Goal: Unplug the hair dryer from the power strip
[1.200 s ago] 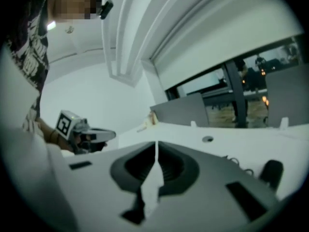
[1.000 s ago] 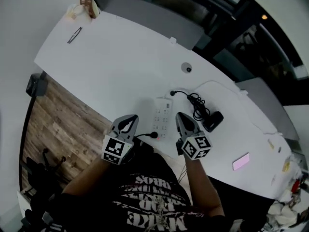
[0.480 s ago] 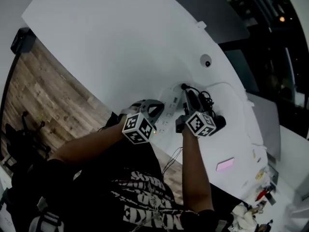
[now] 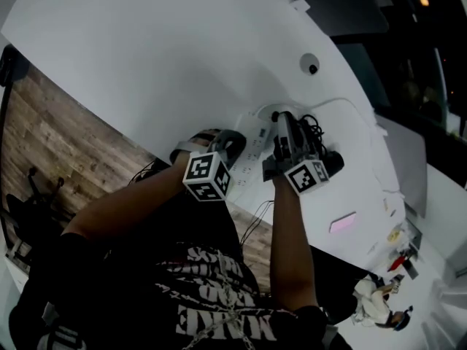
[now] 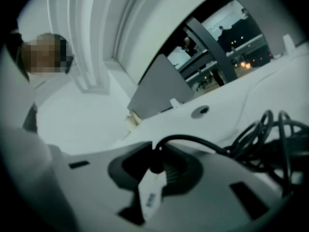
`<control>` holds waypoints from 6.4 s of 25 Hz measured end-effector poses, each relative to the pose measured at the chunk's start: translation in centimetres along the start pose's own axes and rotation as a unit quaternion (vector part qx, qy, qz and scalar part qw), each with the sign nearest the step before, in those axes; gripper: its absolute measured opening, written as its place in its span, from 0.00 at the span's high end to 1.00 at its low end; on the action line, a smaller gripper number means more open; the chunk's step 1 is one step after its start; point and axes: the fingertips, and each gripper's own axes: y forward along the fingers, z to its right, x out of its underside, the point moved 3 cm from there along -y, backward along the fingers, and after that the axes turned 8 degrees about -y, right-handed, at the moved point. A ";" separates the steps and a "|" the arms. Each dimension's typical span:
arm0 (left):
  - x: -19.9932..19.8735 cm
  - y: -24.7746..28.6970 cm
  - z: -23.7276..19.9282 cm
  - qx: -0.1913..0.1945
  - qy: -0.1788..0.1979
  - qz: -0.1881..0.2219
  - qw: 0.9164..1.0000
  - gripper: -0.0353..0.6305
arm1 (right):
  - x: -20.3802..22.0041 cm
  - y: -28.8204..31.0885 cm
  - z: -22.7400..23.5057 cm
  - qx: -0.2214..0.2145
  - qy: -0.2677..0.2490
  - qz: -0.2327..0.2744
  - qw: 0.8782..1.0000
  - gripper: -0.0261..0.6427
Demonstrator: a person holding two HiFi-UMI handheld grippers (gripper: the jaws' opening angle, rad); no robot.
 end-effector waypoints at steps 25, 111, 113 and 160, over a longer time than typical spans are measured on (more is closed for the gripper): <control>-0.4 0.9 -0.3 0.022 -0.013 0.006 1.000 0.91 | 4.6 -4.4 -2.9 -0.111 -0.096 -0.018 0.989 0.83; -14.5 -24.1 0.1 -0.036 -0.067 0.326 0.942 0.91 | -5.5 -22.1 -19.4 0.131 -0.221 0.139 0.956 0.89; -14.6 -23.7 0.2 -0.044 -0.067 0.324 0.943 0.91 | -5.8 -22.5 -19.0 0.126 -0.232 0.140 0.954 0.89; -0.6 0.6 -1.6 -0.137 0.013 0.072 0.988 0.91 | 3.5 -3.3 -5.7 -0.042 -0.090 0.044 0.994 0.85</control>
